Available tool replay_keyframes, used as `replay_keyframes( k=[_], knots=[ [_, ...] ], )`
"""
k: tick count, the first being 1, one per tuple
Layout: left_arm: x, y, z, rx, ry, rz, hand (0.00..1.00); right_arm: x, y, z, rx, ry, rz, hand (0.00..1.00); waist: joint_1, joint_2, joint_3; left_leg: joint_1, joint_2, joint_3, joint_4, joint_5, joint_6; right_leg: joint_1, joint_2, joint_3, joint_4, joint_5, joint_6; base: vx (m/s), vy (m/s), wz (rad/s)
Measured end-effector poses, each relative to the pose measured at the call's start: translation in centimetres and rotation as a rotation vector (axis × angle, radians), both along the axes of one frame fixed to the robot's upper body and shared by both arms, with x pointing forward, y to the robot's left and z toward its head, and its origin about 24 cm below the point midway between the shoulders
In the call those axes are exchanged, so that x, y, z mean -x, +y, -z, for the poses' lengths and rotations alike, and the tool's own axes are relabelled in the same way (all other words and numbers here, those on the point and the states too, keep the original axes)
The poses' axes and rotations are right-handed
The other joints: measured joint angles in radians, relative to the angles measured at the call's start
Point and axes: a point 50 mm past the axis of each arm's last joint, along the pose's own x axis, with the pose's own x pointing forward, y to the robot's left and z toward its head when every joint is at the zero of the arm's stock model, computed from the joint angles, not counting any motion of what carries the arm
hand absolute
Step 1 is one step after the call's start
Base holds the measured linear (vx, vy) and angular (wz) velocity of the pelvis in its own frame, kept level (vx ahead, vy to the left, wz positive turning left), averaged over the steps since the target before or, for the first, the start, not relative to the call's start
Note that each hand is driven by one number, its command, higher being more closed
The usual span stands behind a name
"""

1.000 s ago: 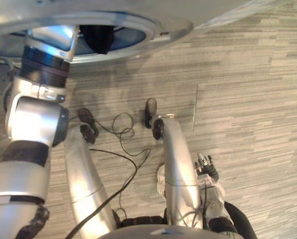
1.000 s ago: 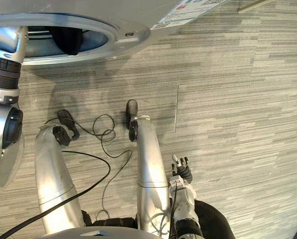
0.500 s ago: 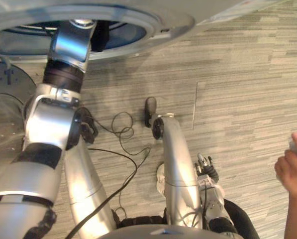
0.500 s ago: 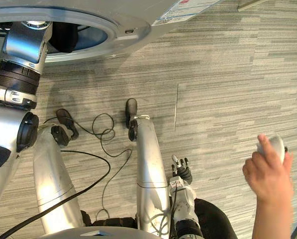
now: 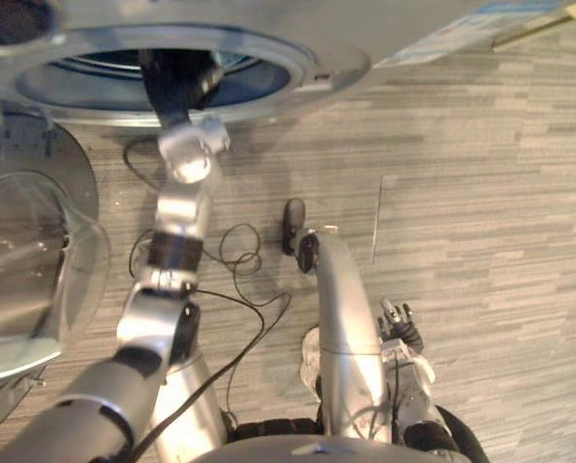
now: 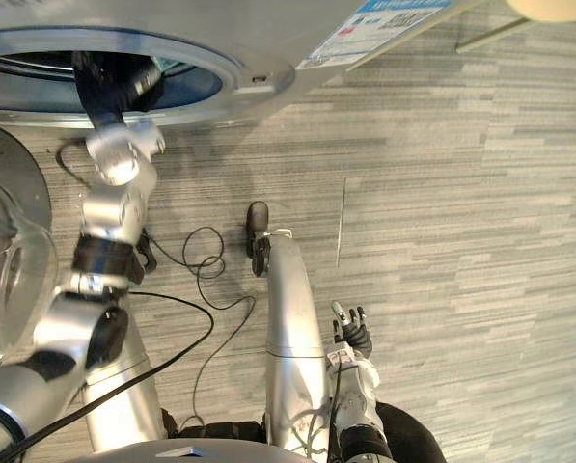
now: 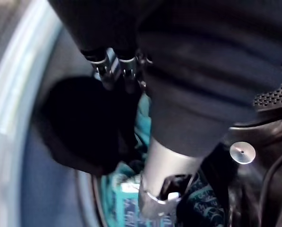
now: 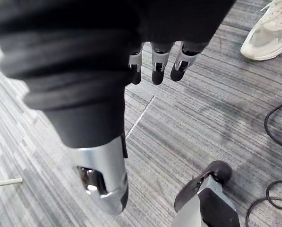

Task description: Pick up the laundry basket with both hands and put the clothes into the washing machine.

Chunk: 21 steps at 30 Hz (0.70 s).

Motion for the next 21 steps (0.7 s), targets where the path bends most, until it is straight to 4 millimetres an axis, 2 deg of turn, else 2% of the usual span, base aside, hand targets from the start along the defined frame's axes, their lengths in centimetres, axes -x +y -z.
replay_keyframes(
  k=[2, 4, 10, 12, 15, 16, 17, 18, 20, 21],
  knots=[
    [1.1, 0.4, 2.1, -0.024, 0.028, -0.026, 0.00, 0.1, 0.0, 0.0, 0.002, 0.005, 0.007, 0.00, 0.010, 0.000, 0.000, 0.038, -0.001, 0.006, -0.026, 0.009, -0.002, 0.030, 0.000, 0.000, -0.014, 0.000, -0.001, 0.00, -0.047, 0.14],
    [3.0, 0.9, 4.7, -0.099, 0.056, -0.055, 0.00, 0.2, 0.0, 0.2, 0.001, 0.017, 0.013, 0.00, 0.032, 0.001, -0.001, 0.097, -0.002, 0.020, -0.069, 0.022, -0.007, 0.074, -0.001, 0.001, -0.037, 0.002, -0.005, 0.00, -0.061, 0.11],
    [7.3, 1.3, 9.8, -0.212, 0.143, -0.025, 0.00, 1.1, -0.2, 0.9, 0.004, 0.058, 0.030, 0.00, 0.067, 0.009, -0.004, 0.256, -0.031, 0.028, -0.181, 0.057, -0.015, 0.217, -0.019, -0.009, -0.094, -0.005, -0.018, 0.04, -0.059, 0.21],
    [7.9, 1.0, 11.1, -0.229, 0.179, 0.013, 0.00, 1.5, -0.4, 1.3, 0.012, 0.083, 0.032, 0.00, 0.079, 0.017, -0.008, 0.302, -0.037, 0.031, -0.213, 0.065, -0.018, 0.261, -0.025, -0.017, -0.116, -0.007, -0.020, 0.06, -0.058, 0.24],
    [8.8, 0.5, 14.7, -0.252, 0.306, 0.101, 0.00, 2.5, -0.4, 2.4, 0.021, 0.155, 0.024, 0.00, 0.089, 0.034, -0.017, 0.430, -0.061, 0.033, -0.302, 0.091, -0.020, 0.386, -0.045, -0.035, -0.166, -0.013, -0.021, 0.08, -0.062, 0.37],
    [9.2, 0.5, 17.2, -0.264, 0.410, 0.137, 0.00, 3.0, -0.6, 3.0, 0.025, 0.190, 0.018, 0.00, 0.095, 0.050, -0.026, 0.507, -0.074, 0.039, -0.356, 0.106, -0.019, 0.459, -0.057, -0.045, -0.202, -0.012, -0.019, 0.09, -0.044, 0.32],
    [9.6, 0.4, 18.9, -0.265, 0.481, 0.160, 0.00, 3.4, -0.8, 3.2, 0.027, 0.210, 0.016, 0.00, 0.095, 0.063, -0.038, 0.552, -0.079, 0.042, -0.390, 0.115, -0.021, 0.502, -0.062, -0.053, -0.227, -0.010, -0.018, 0.10, -0.036, 0.29],
    [10.0, 0.5, 20.0, -0.263, 0.530, 0.174, 0.00, 3.7, -0.8, 3.5, 0.026, 0.226, 0.015, 0.00, 0.096, 0.067, -0.051, 0.581, -0.085, 0.046, -0.414, 0.121, -0.021, 0.528, -0.066, -0.054, -0.242, -0.010, -0.017, 0.09, -0.022, 0.23],
    [12.2, 1.4, 24.8, -0.223, 0.750, 0.197, 0.00, 5.2, -0.9, 4.6, 0.021, 0.304, 0.001, 0.00, 0.096, 0.083, -0.108, 0.706, -0.105, 0.061, -0.527, 0.152, -0.020, 0.636, -0.077, -0.061, -0.316, -0.002, -0.009, 0.13, -0.021, 0.19],
    [12.9, 1.7, 26.0, -0.212, 0.812, 0.197, 0.00, 5.5, -0.9, 4.8, 0.029, 0.323, -0.013, 0.00, 0.097, 0.085, -0.126, 0.739, -0.107, 0.067, -0.559, 0.161, -0.019, 0.664, -0.078, -0.064, -0.339, 0.002, -0.007, 0.15, -0.013, 0.14]
  ],
)
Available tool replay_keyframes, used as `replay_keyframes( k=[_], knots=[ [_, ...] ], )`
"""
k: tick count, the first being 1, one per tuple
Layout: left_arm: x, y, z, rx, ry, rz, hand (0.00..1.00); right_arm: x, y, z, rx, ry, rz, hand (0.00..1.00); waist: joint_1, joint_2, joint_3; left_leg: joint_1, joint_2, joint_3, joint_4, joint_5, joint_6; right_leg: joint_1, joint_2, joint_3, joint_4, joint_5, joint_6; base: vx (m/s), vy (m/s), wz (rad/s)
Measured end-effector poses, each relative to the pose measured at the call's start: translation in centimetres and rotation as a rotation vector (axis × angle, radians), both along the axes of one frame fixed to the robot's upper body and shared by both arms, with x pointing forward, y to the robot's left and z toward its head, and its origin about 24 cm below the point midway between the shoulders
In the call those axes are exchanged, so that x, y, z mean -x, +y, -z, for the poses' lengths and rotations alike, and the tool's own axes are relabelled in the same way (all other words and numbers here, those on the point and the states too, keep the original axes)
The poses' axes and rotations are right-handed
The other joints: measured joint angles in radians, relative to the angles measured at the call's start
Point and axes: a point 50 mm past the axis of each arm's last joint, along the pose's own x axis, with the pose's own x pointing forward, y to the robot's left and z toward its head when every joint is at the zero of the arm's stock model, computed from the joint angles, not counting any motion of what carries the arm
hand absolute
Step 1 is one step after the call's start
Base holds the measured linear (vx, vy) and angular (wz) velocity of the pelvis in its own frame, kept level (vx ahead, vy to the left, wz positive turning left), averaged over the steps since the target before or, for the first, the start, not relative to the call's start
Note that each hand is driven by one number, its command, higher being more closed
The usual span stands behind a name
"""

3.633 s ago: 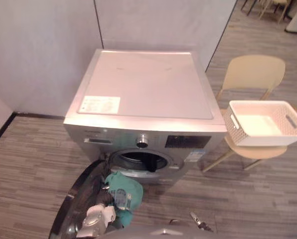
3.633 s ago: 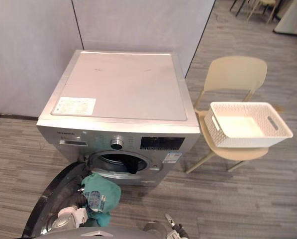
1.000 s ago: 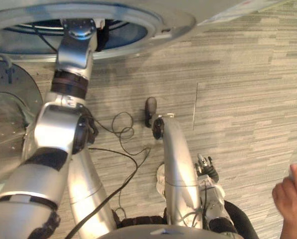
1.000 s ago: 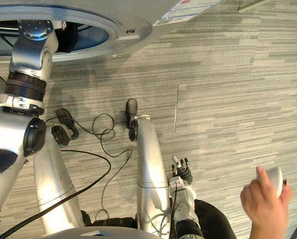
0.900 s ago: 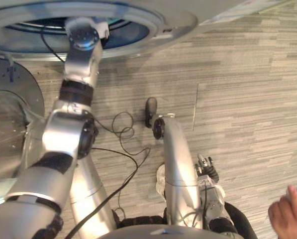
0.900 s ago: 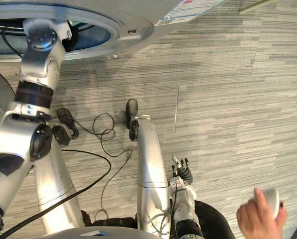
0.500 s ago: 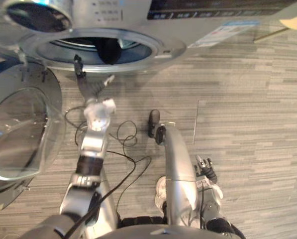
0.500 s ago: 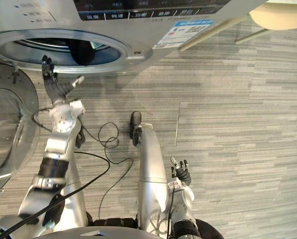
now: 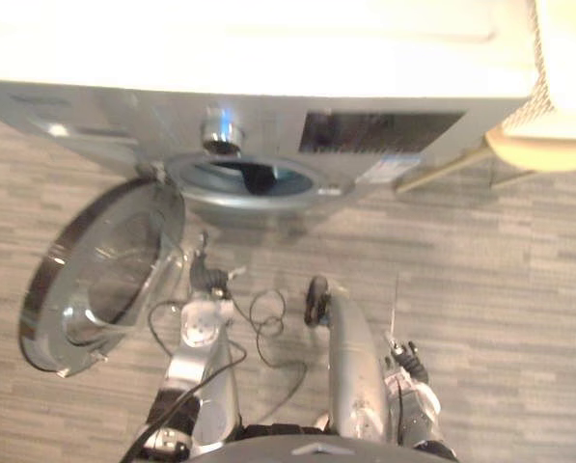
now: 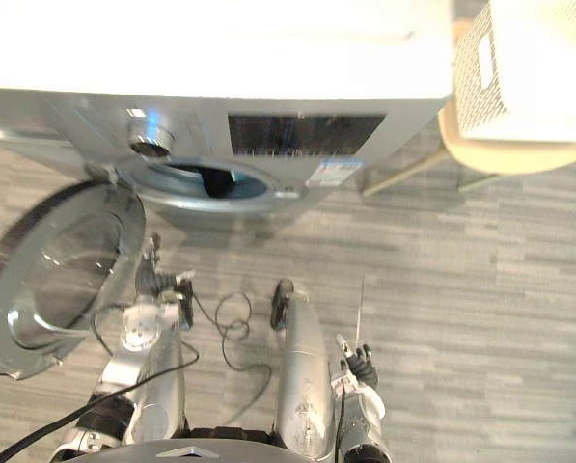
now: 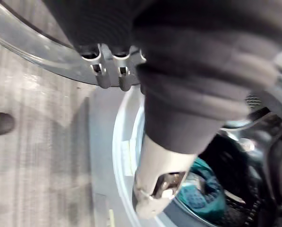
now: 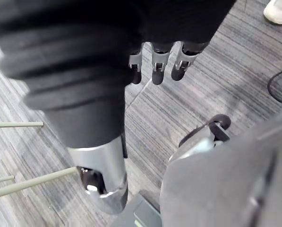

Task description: Pick up the laundry basket with both hands and put the clothes into the washing machine.

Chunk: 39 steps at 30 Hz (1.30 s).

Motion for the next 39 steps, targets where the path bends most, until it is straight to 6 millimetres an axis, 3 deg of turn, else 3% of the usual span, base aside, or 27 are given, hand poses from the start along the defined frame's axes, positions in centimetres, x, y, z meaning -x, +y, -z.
replay_keyframes(
  k=[2, 5, 6, 8, 9, 11, 12, 13, 14, 16, 17, 18, 19, 20, 21, 22, 23, 24, 25, 26, 29, 31, 33, 36, 37, 38, 39],
  knots=[
    [3.7, 2.0, 4.5, 0.033, 0.240, -0.093, 0.00, 2.0, 0.1, 1.1, 0.002, 0.091, -0.031, 0.00, -0.005, 0.012, -0.057, 0.152, -0.013, 0.007, -0.151, 0.051, -0.002, 0.141, -0.008, -0.030, -0.102, 0.014, 0.003, 0.19, -0.015, 0.27],
    [8.9, 3.6, 8.3, 0.092, 0.477, -0.225, 0.00, 4.3, 0.2, 2.1, 0.008, 0.185, -0.065, 0.00, -0.011, 0.025, -0.158, 0.273, -0.018, 0.008, -0.319, 0.115, 0.002, 0.259, -0.011, -0.082, -0.208, 0.027, 0.011, 0.21, -0.021, 0.45],
    [10.4, 4.0, 9.1, 0.132, 0.528, -0.278, 0.00, 4.8, 0.2, 2.3, 0.012, 0.210, -0.074, 0.00, -0.008, 0.027, -0.185, 0.318, -0.021, 0.009, -0.367, 0.135, 0.002, 0.306, -0.013, -0.102, -0.238, 0.028, 0.014, 0.21, -0.008, 0.43],
    [11.4, 4.3, 9.6, 0.162, 0.565, -0.321, 0.00, 5.1, 0.2, 2.5, 0.022, 0.231, -0.098, 0.00, 0.003, 0.029, -0.214, 0.354, -0.024, 0.015, -0.380, 0.150, 0.002, 0.362, -0.020, -0.126, -0.262, 0.028, 0.013, 0.16, 0.008, 0.41],
    [11.8, 4.3, 9.9, 0.180, 0.581, -0.327, 0.00, 5.1, 0.3, 2.6, 0.026, 0.239, -0.117, 0.00, 0.000, 0.025, -0.230, 0.350, -0.025, 0.042, -0.360, 0.170, 0.021, 0.386, -0.030, -0.145, -0.270, 0.028, 0.013, 0.11, 0.000, 0.55],
    [12.0, 4.5, 9.9, 0.196, 0.583, -0.333, 0.00, 4.6, 0.6, 2.6, 0.008, 0.231, -0.128, 0.00, -0.004, 0.012, -0.245, 0.342, -0.033, 0.084, -0.321, 0.198, 0.063, 0.432, -0.049, -0.179, -0.327, 0.056, -0.003, 0.01, 0.047, 0.46],
    [11.9, 4.6, 9.9, 0.208, 0.576, -0.347, 0.00, 4.4, 0.7, 2.6, 0.001, 0.221, -0.122, 0.00, -0.003, 0.010, -0.247, 0.309, -0.019, 0.105, -0.217, 0.149, 0.081, 0.440, -0.053, -0.190, -0.333, 0.063, -0.005, -0.02, 0.089, 0.22],
    [11.7, 4.4, 9.8, 0.236, 0.561, -0.374, 0.00, 4.3, 0.7, 2.5, -0.006, 0.209, -0.112, 0.00, 0.005, 0.010, -0.246, 0.240, 0.034, 0.135, 0.132, 0.057, 0.129, 0.462, -0.054, -0.201, -0.326, 0.064, -0.006, -0.02, 0.095, 0.11],
    [11.8, 4.2, 9.8, 0.238, 0.565, -0.365, 0.00, 4.5, 0.4, 2.6, -0.005, 0.217, -0.104, 0.00, 0.009, 0.017, -0.254, 0.246, 0.070, 0.139, 0.338, 0.038, 0.112, 0.495, -0.060, -0.210, -0.325, 0.066, -0.004, -0.02, 0.094, 0.07],
    [12.1, 3.7, 10.0, 0.241, 0.580, -0.347, 0.00, 4.8, 0.3, 2.6, -0.007, 0.220, -0.093, 0.00, -0.002, 0.029, -0.285, 0.296, 0.126, 0.123, 0.501, 0.048, 0.083, 0.512, -0.070, -0.212, -0.339, 0.083, 0.019, -0.03, 0.186, 0.08],
    [12.0, 3.6, 10.0, 0.238, 0.578, -0.335, 0.00, 5.0, 0.2, 2.6, -0.012, 0.220, -0.073, 0.00, -0.007, 0.034, -0.294, 0.322, 0.140, 0.098, 0.502, 0.072, 0.061, 0.506, -0.078, -0.212, -0.343, 0.096, 0.032, -0.05, 0.320, 0.20],
    [11.9, 3.3, 10.0, 0.232, 0.580, -0.313, 0.00, 5.1, -0.1, 2.6, -0.015, 0.221, -0.051, 0.00, -0.009, 0.043, -0.310, 0.349, 0.148, 0.074, 0.432, 0.161, 0.059, 0.493, -0.080, -0.214, -0.345, 0.110, 0.045, -0.04, 0.314, 0.31],
    [11.8, 3.0, 10.1, 0.221, 0.592, -0.282, 0.00, 5.2, -0.1, 2.8, -0.026, 0.230, -0.033, 0.00, -0.019, 0.042, -0.321, 0.390, 0.120, 0.082, 0.341, 0.094, 0.018, 0.489, -0.084, -0.213, -0.366, 0.134, 0.056, -0.05, 0.289, 0.37],
    [11.8, 3.0, 10.1, 0.197, 0.602, -0.249, 0.00, 5.2, 0.3, 3.0, -0.047, 0.245, -0.027, 0.00, -0.030, 0.027, -0.330, 0.421, 0.076, 0.086, 0.244, 0.047, 0.017, 0.486, -0.089, -0.207, -0.413, 0.151, 0.046, -0.04, 0.173, 0.39],
    [12.1, 3.3, 10.2, 0.170, 0.614, -0.226, 0.00, 5.6, 0.8, 3.4, -0.068, 0.274, -0.038, 0.00, -0.041, 0.000, -0.347, 0.445, 0.049, 0.074, 0.153, 0.022, -0.015, 0.484, -0.071, -0.201, -0.469, 0.175, 0.044, -0.03, 0.073, 0.37],
    [12.0, 3.8, 10.1, 0.135, 0.617, -0.198, 0.00, 6.4, 1.2, 3.8, -0.084, 0.315, -0.046, 0.00, -0.038, -0.013, -0.357, 0.483, 0.036, 0.052, 0.047, -0.037, -0.051, 0.499, -0.048, -0.230, -0.542, 0.240, 0.026, -0.03, 0.161, 0.30],
    [11.4, 3.3, 10.0, 0.106, 0.611, -0.134, 0.00, 6.2, 1.1, 3.9, -0.082, 0.318, -0.046, 0.00, -0.040, -0.003, -0.356, 0.505, 0.043, 0.033, -0.033, -0.108, -0.054, 0.493, -0.036, -0.253, -0.555, 0.273, 0.032, -0.02, 0.197, 0.31],
    [11.1, 2.9, 9.9, 0.095, 0.608, -0.101, 0.00, 6.2, 0.9, 3.9, -0.079, 0.322, -0.041, 0.00, -0.046, 0.003, -0.352, 0.514, 0.039, 0.032, -0.071, -0.131, -0.055, 0.490, -0.038, -0.268, -0.555, 0.275, 0.034, -0.04, 0.321, 0.49],
    [10.5, 2.2, 9.8, 0.065, 0.601, -0.035, 0.00, 6.5, 0.6, 3.9, -0.077, 0.332, -0.031, 0.00, -0.060, 0.014, -0.346, 0.531, 0.022, 0.033, -0.141, -0.149, -0.048, 0.485, -0.054, -0.289, -0.551, 0.283, 0.045, -0.07, 0.243, 0.63],
    [9.9, 1.6, 9.6, 0.033, 0.592, 0.032, 0.00, 6.8, 0.6, 4.0, -0.078, 0.340, -0.030, 0.00, -0.066, -0.004, -0.351, 0.546, -0.003, 0.032, -0.191, -0.149, -0.046, 0.474, -0.083, -0.294, -0.531, 0.293, 0.041, -0.09, 0.232, 0.56],
    [9.8, 0.7, 9.6, -0.026, 0.591, 0.145, 0.00, 6.9, 0.2, 4.0, -0.069, 0.345, -0.030, 0.00, -0.064, 0.001, -0.335, 0.587, -0.049, 0.037, -0.278, -0.150, -0.042, 0.456, -0.133, -0.277, -0.511, 0.332, 0.042, -0.15, 0.187, 0.06],
    [10.4, 0.7, 10.0, -0.060, 0.620, 0.199, 0.00, 6.9, 0.2, 4.0, -0.066, 0.348, -0.033, 0.00, -0.061, -0.006, -0.324, 0.595, -0.087, 0.046, -0.320, -0.134, -0.011, 0.437, -0.155, -0.251, -0.524, 0.369, 0.046, -0.22, 0.127, -0.20],
    [11.3, 1.7, 10.5, -0.106, 0.671, 0.218, 0.00, 6.8, 0.6, 4.1, -0.071, 0.353, -0.055, 0.00, -0.055, -0.029, -0.308, 0.596, -0.129, 0.086, -0.368, -0.107, 0.034, 0.424, -0.168, -0.218, -0.610, 0.448, 0.059, -0.27, 0.080, -0.39],
    [10.8, 2.7, 10.4, -0.131, 0.669, 0.199, 0.00, 6.9, 1.4, 4.2, -0.084, 0.362, -0.081, 0.00, -0.055, -0.057, -0.279, 0.596, -0.140, 0.132, -0.356, -0.092, 0.060, 0.415, -0.166, -0.212, -0.655, 0.555, 0.067, -0.26, 0.029, -0.45],
    [10.8, 3.0, 10.4, -0.135, 0.677, 0.189, 0.00, 6.6, 1.5, 4.2, -0.073, 0.359, -0.113, 0.00, -0.049, -0.058, -0.273, 0.603, -0.125, 0.179, -0.364, -0.079, 0.083, 0.402, -0.140, -0.195, -0.685, 0.652, 0.086, -0.38, 0.029, -0.86],
    [11.0, 3.2, 10.5, -0.126, 0.683, 0.171, 0.00, 5.6, 1.3, 3.8, -0.056, 0.326, -0.132, 0.00, -0.046, -0.039, -0.267, 0.601, -0.093, 0.222, -0.358, -0.077, 0.094, 0.348, -0.131, -0.180, -0.510, 0.546, 0.062, -0.38, 0.021, -0.84],
    [11.1, 3.4, 10.5, -0.120, 0.687, 0.154, 0.00, 5.5, 1.3, 3.7, -0.050, 0.314, -0.135, 0.00, -0.049, -0.040, -0.268, 0.601, -0.077, 0.226, -0.356, -0.073, 0.090, 0.316, -0.132, -0.171, -0.340, 0.437, 0.026, -0.31, -0.053, -0.41]
  ],
)
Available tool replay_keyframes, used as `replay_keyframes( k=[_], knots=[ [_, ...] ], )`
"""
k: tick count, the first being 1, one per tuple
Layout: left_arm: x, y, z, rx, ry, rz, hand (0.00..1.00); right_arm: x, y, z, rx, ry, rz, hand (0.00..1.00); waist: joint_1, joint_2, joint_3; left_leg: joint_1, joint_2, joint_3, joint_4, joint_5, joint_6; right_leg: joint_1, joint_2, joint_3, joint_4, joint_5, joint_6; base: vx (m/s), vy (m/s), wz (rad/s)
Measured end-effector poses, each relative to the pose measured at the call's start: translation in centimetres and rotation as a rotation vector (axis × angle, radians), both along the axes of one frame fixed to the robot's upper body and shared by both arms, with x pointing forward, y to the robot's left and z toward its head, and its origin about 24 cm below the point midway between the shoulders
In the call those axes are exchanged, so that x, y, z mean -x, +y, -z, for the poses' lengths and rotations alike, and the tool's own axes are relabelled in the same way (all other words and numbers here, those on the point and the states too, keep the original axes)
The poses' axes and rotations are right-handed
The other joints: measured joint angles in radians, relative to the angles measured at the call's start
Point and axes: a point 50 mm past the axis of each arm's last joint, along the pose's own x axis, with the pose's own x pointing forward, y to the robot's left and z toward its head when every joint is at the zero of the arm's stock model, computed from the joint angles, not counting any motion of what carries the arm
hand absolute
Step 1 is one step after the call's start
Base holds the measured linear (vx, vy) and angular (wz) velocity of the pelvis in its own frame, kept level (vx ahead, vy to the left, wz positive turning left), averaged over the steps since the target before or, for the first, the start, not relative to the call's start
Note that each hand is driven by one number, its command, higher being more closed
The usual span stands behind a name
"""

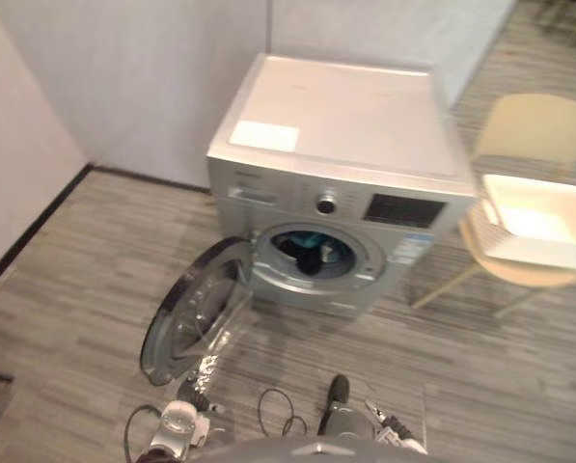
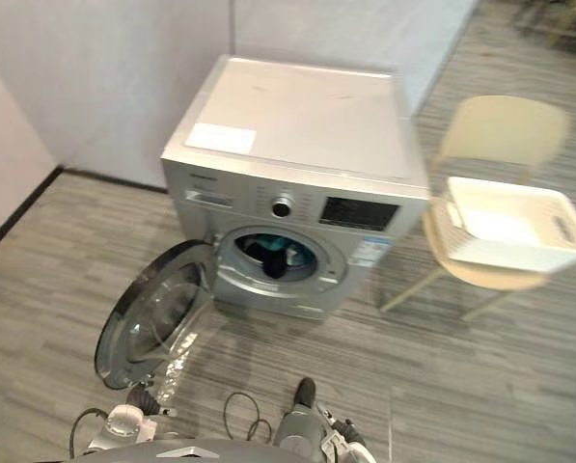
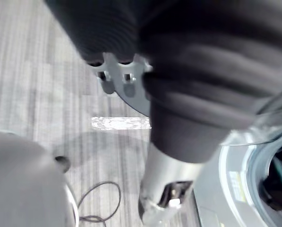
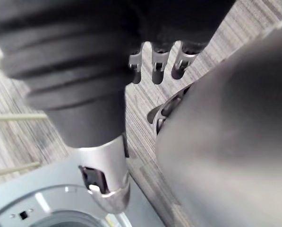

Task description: Pick up the laundry basket with both hands and put the clothes into the washing machine.

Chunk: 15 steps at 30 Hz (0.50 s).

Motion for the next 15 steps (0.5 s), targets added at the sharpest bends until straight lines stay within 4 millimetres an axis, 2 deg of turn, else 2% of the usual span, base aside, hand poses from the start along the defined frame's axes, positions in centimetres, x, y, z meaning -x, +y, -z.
replay_keyframes(
  k=[1, 2, 3, 4, 5, 6, 7, 8, 10, 11, 12, 15],
  knots=[
    [0.2, 0.6, 0.0, -0.003, 0.002, -0.038, 0.00, 1.0, 0.2, 0.2, 0.001, 0.020, -0.008, 0.00, -0.002, -0.010, -0.005, 0.001, 0.026, -0.009, 0.001, 0.018, -0.007, -0.010, 0.012, 0.024, 0.338, -0.161, 0.011, -0.22, -0.116, -0.04],
    [0.2, 0.7, 0.0, -0.003, -0.003, -0.050, 0.00, 1.8, 0.6, 0.4, -0.009, 0.039, -0.005, 0.00, 0.005, -0.021, -0.009, 0.001, 0.031, -0.010, -0.008, 0.034, -0.010, 0.014, 0.017, 0.038, 0.448, -0.208, 0.005, -0.19, -0.150, 0.04],
    [0.3, 0.8, 0.0, -0.002, -0.002, -0.063, 0.00, 2.2, 0.5, 0.5, -0.008, 0.051, -0.003, 0.00, 0.007, -0.031, -0.015, -0.003, 0.026, -0.011, -0.021, 0.055, -0.015, 0.054, 0.020, 0.056, 0.499, -0.226, 0.022, -0.10, -0.138, -0.04],
    [0.4, 1.1, 0.0, 0.001, 0.000, -0.083, 0.00, 2.4, 0.8, 0.6, -0.017, 0.064, -0.004, 0.00, 0.006, -0.044, -0.022, -0.010, 0.011, -0.015, -0.027, 0.073, -0.021, 0.105, 0.020, 0.084, 0.472, -0.204, 0.051, -0.05, -0.152, -0.17],
    [0.4, 1.2, 0.0, 0.010, -0.001, -0.110, 0.00, 2.1, 0.9, 0.7, -0.026, 0.062, -0.009, 0.00, 0.011, -0.050, -0.024, -0.020, -0.001, -0.016, -0.037, 0.088, -0.027, 0.136, 0.060, 0.100, 0.386, -0.256, 0.109, -0.08, -0.134, -0.18],
    [0.6, 0.6, 0.1, 0.028, 0.010, -0.116, 0.00, 2.1, 0.4, 0.6, -0.018, 0.059, -0.013, 0.00, 0.004, -0.022, -0.028, -0.035, 0.010, -0.035, -0.061, 0.106, -0.027, 0.154, 0.100, 0.116, 0.309, -0.265, 0.104, -0.13, -0.118, -0.23],
    [0.9, -0.1, 0.3, 0.048, 0.027, -0.120, 0.00, 1.9, -0.3, 0.4, -0.001, 0.048, -0.022, 0.00, 0.006, 0.013, -0.047, -0.048, 0.003, -0.080, -0.093, 0.136, -0.018, 0.175, 0.128, 0.142, 0.205, -0.281, 0.080, -0.16, -0.075, -0.18],
    [1.1, -0.1, 0.4, 0.055, 0.028, -0.132, 0.00, 2.1, -0.3, 0.4, 0.000, 0.059, -0.035, 0.00, 0.014, 0.014, -0.054, -0.061, -0.006, -0.083, -0.110, 0.159, -0.028, 0.204, 0.139, 0.157, 0.113, -0.328, 0.057, -0.14, -0.078, -0.18],
    [0.7, 0.0, 0.3, 0.059, 0.018, -0.141, 0.00, 2.1, -0.1, 0.6, -0.004, 0.077, -0.062, 0.00, 0.026, 0.002, -0.058, -0.095, -0.019, -0.071, -0.112, 0.181, -0.024, 0.242, 0.137, 0.156, -0.028, -0.368, 0.039, -0.12, -0.103, -0.22],
    [0.5, 0.0, 0.2, 0.059, 0.013, -0.148, 0.00, 1.5, 0.1, 0.5, -0.003, 0.068, -0.083, 0.00, 0.033, 0.001, -0.058, -0.113, -0.020, -0.059, -0.113, 0.190, -0.024, 0.254, 0.141, 0.157, -0.101, -0.367, 0.028, -0.19, -0.072, -0.28],
    [0.6, -0.2, 0.2, 0.060, 0.013, -0.157, 0.00, 0.8, 0.0, 0.4, 0.004, 0.054, -0.102, 0.00, 0.033, 0.015, -0.059, -0.131, -0.008, -0.058, -0.116, 0.204, -0.022, 0.250, 0.155, 0.155, -0.144, -0.338, 0.010, -0.23, -0.012, -0.19],
    [0.8, -0.1, 0.3, 0.060, 0.011, -0.194, 0.00, 1.0, 0.2, 0.4, 0.004, 0.062, -0.118, 0.00, 0.032, 0.013, -0.063, -0.134, 0.010, -0.083, -0.151, 0.234, -0.029, 0.265, 0.183, 0.135, -0.202, -0.301, 0.002, -0.23, -0.019, 0.11]
  ],
)
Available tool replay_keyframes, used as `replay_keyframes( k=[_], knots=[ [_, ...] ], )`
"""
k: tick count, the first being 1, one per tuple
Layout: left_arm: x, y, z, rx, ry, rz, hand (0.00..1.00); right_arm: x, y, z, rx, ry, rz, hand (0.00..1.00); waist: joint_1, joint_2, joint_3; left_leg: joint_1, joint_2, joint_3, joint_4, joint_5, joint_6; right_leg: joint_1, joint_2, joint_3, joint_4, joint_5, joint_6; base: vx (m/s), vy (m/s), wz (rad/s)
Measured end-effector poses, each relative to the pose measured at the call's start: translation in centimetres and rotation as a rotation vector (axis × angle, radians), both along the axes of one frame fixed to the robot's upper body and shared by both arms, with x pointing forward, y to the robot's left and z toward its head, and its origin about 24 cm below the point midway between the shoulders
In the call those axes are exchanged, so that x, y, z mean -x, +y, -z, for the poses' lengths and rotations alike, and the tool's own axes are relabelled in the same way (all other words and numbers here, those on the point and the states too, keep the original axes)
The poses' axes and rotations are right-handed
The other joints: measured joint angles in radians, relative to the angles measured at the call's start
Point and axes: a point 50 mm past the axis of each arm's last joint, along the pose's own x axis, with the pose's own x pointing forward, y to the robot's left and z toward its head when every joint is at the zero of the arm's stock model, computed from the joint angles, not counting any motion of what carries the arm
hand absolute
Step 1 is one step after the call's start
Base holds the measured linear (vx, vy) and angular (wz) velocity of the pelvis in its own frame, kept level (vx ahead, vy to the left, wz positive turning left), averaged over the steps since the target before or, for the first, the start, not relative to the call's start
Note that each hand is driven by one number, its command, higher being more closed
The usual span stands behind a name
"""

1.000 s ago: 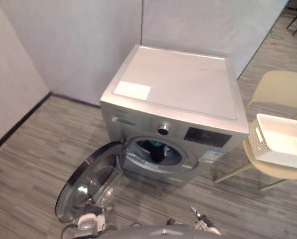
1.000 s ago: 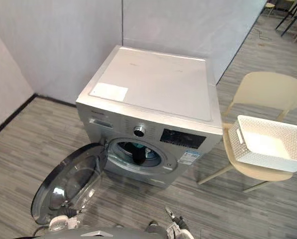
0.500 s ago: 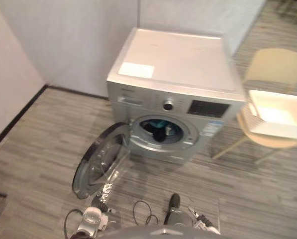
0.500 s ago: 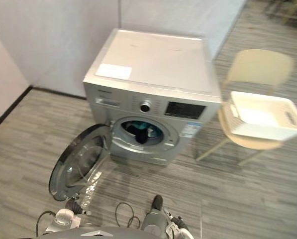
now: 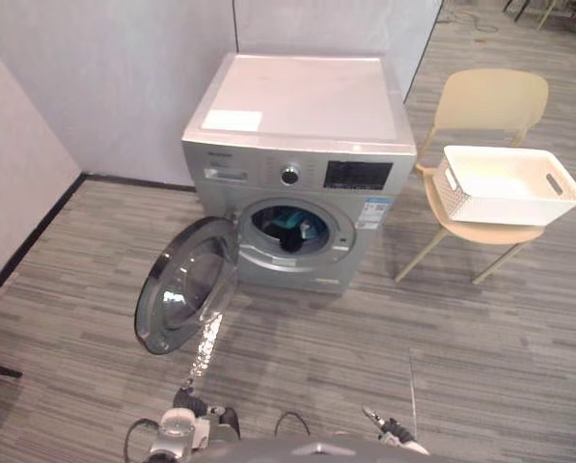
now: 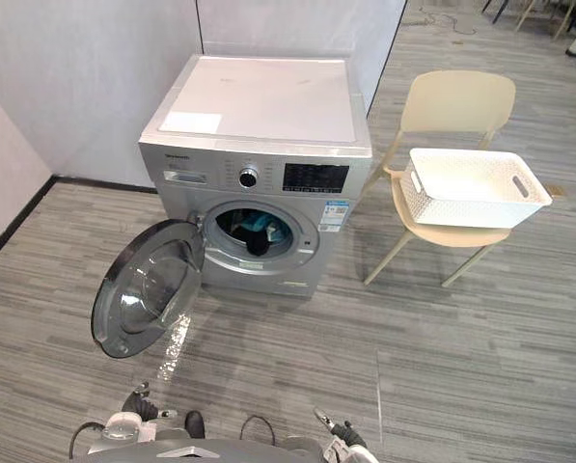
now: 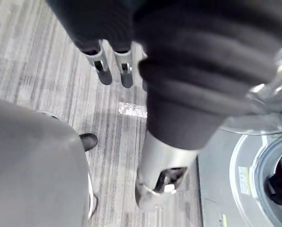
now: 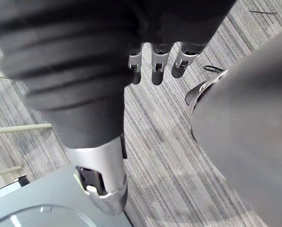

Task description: Pick up the laundry basket with both hands and put the clothes into the washing machine.

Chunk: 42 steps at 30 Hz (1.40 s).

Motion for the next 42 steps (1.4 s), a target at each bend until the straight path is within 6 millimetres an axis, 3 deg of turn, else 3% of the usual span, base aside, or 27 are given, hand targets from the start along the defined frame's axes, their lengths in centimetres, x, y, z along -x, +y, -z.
replay_keyframes(
  k=[6, 7, 9, 10, 11, 12, 13, 14, 15, 17, 20, 22, 25, 29, 33, 37, 39, 42],
  knots=[
    [-0.9, 0.0, -0.5, -0.006, -0.049, -0.004, 0.00, 0.3, 0.0, 0.1, 0.002, 0.007, 0.005, 0.00, 0.000, 0.005, 0.014, -0.060, -0.002, -0.070, 0.052, 0.012, 0.002, 0.019, 0.009, -0.065, -0.033, 0.027, -0.005, -0.10, 0.010, 0.34],
    [-1.0, 0.1, -0.7, 0.001, -0.077, -0.034, 0.00, 0.7, -0.2, 0.1, 0.005, 0.016, 0.011, 0.00, 0.003, 0.019, 0.023, -0.080, -0.003, -0.093, 0.096, 0.002, -0.012, 0.021, 0.009, -0.080, -0.019, 0.030, 0.000, -0.03, 0.006, 0.42],
    [-0.8, 0.6, -1.3, 0.002, -0.130, -0.086, 0.00, 0.3, -0.2, 0.0, 0.008, 0.004, 0.016, 0.00, 0.008, 0.017, 0.024, -0.101, -0.015, -0.127, 0.113, 0.045, -0.051, 0.015, -0.011, -0.098, 0.000, 0.030, -0.006, -0.03, 0.029, 0.42],
    [-1.3, 0.8, -1.9, 0.005, -0.177, -0.105, 0.00, 0.1, -0.2, 0.0, 0.008, -0.001, 0.019, 0.00, 0.012, 0.003, 0.026, -0.103, -0.040, -0.159, 0.082, 0.106, -0.111, 0.014, -0.036, -0.116, -0.006, 0.036, -0.013, -0.06, 0.075, 0.44],
    [-2.4, 0.8, -2.9, 0.018, -0.252, -0.133, 0.00, 0.1, -0.4, 0.0, 0.008, -0.006, 0.052, 0.00, 0.017, -0.023, 0.038, -0.138, -0.047, -0.159, 0.246, 0.031, -0.030, 0.014, -0.079, -0.143, 0.002, 0.042, -0.018, -0.10, 0.073, 0.42],
    [-2.4, 1.0, -3.5, 0.025, -0.293, -0.170, 0.00, 0.1, -1.0, -0.2, 0.028, -0.020, 0.073, 0.00, 0.018, -0.014, 0.040, -0.153, -0.024, -0.142, 0.434, -0.067, 0.003, 0.017, -0.096, -0.143, 0.006, 0.048, -0.009, -0.12, 0.078, 0.23],
    [-2.3, 1.2, -3.7, 0.028, -0.311, -0.191, 0.00, 0.0, -1.4, -0.4, 0.038, -0.029, 0.084, 0.00, 0.018, -0.005, 0.037, -0.147, -0.001, -0.133, 0.483, -0.096, -0.004, 0.017, -0.098, -0.141, 0.003, 0.053, -0.004, -0.12, 0.111, 0.10],
    [-2.4, 1.6, -4.3, 0.018, -0.350, -0.215, 0.00, 0.0, -1.9, -0.5, 0.055, -0.036, 0.098, 0.00, 0.010, 0.030, 0.026, -0.115, 0.045, -0.134, 0.501, -0.126, -0.018, 0.015, -0.097, -0.141, -0.003, 0.063, 0.006, -0.08, 0.183, 0.13],
    [-2.9, 2.2, -5.0, 0.002, -0.392, -0.245, 0.00, 0.1, -2.2, -0.6, 0.066, -0.033, 0.104, 0.00, -0.003, 0.060, 0.014, -0.067, 0.069, -0.140, 0.410, -0.149, -0.046, 0.004, -0.095, -0.146, -0.011, 0.075, 0.022, -0.07, 0.217, 0.13],
    [-3.9, 3.2, -6.2, -0.027, -0.461, -0.272, 0.00, 0.2, -2.3, -0.6, 0.066, -0.028, 0.114, 0.00, -0.015, 0.091, -0.012, -0.016, 0.053, -0.126, 0.223, -0.170, -0.060, -0.017, -0.093, -0.155, -0.063, 0.112, 0.037, -0.09, 0.295, 0.30],
    [-6.1, 4.9, -8.9, -0.104, -0.592, -0.266, 0.00, 0.3, -1.2, -0.3, 0.034, -0.023, 0.122, 0.00, -0.018, 0.040, -0.009, -0.012, -0.010, -0.135, 0.112, -0.122, -0.037, 0.001, -0.124, -0.183, -0.167, 0.197, 0.045, -0.08, 0.175, 0.28],
    [-6.7, 5.6, -10.6, -0.133, -0.670, -0.280, 0.00, 1.0, -0.6, -0.1, 0.021, -0.007, 0.127, 0.00, -0.020, 0.023, -0.022, -0.008, -0.038, -0.139, 0.101, -0.112, -0.024, 0.014, -0.145, -0.197, -0.183, 0.213, 0.056, -0.05, 0.111, 0.19],
    [-7.4, 6.7, -12.8, -0.184, -0.783, -0.301, 0.00, 1.5, -0.3, 0.0, 0.019, 0.008, 0.091, 0.00, -0.021, 0.017, -0.046, 0.019, -0.064, -0.139, 0.054, -0.086, -0.014, 0.022, -0.163, -0.200, -0.197, 0.223, 0.062, -0.04, 0.060, 0.07],
    [-7.8, 8.2, -13.7, -0.233, -0.821, -0.341, 0.00, 1.4, -0.7, 0.0, 0.039, 0.011, 0.034, 0.00, -0.030, 0.026, -0.054, 0.022, -0.068, -0.136, -0.009, -0.050, -0.016, 0.010, -0.161, -0.202, -0.226, 0.245, 0.063, -0.06, -0.016, -0.02],
    [-9.7, 11.6, -15.3, -0.317, -0.852, -0.355, 0.00, 1.3, -0.6, -0.1, 0.027, -0.007, -0.009, 0.00, -0.031, 0.013, -0.044, -0.003, -0.058, -0.128, -0.033, -0.028, -0.020, -0.021, -0.147, -0.200, -0.248, 0.272, 0.069, -0.06, -0.027, -0.07],
    [-13.6, 17.7, -20.3, -0.418, -0.930, -0.400, 0.00, -0.2, -0.3, -0.4, 0.012, -0.056, -0.044, 0.00, -0.038, -0.058, 0.017, -0.071, -0.037, -0.098, -0.009, -0.019, -0.027, -0.099, -0.129, -0.165, -0.248, 0.308, 0.059, -0.07, -0.019, -0.27],
    [-16.1, 20.3, -24.4, -0.461, -0.977, -0.409, 0.00, -1.2, -0.3, -0.6, 0.012, -0.081, -0.047, 0.00, -0.049, -0.117, 0.075, -0.133, -0.027, -0.084, 0.063, -0.036, -0.027, -0.139, -0.122, -0.141, -0.251, 0.336, 0.051, -0.09, 0.000, -0.24],
    [-18.0, 20.7, -25.7, -0.371, -0.981, -0.437, 0.00, -1.3, -0.4, -0.6, 0.016, -0.085, -0.042, 0.00, -0.065, -0.141, 0.098, -0.196, -0.002, -0.052, 0.163, -0.087, -0.019, -0.180, -0.104, -0.100, -0.271, 0.417, 0.026, -0.09, 0.051, -0.45]
  ],
)
